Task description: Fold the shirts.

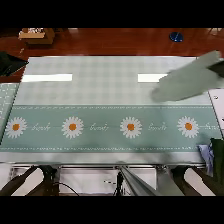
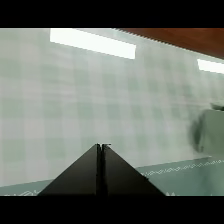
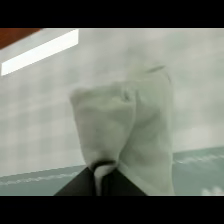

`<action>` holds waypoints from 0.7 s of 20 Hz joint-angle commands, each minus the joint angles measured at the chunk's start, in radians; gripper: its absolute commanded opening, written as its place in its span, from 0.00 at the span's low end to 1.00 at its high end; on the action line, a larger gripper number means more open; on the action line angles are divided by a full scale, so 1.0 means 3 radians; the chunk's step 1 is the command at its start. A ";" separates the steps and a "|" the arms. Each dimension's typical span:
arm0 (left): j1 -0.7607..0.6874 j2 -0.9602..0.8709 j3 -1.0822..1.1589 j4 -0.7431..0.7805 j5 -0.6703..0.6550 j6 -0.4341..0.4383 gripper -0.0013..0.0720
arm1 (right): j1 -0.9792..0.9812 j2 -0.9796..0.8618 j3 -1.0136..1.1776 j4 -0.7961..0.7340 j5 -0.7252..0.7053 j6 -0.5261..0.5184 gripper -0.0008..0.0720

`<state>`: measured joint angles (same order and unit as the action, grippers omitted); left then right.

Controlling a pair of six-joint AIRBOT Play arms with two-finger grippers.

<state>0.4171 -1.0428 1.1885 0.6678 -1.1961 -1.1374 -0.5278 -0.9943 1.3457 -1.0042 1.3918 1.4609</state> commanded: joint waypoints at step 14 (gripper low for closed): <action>0.0000 -0.0399 -0.0001 -0.0001 0.1091 0.0554 0.06 | -0.2279 0.0501 -0.0084 -0.3162 0.1545 0.0300 0.05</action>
<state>0.4171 -1.1393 1.1885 0.6666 -0.9573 -1.0191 -1.1595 -0.8688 1.3659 -1.7855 1.8343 1.5501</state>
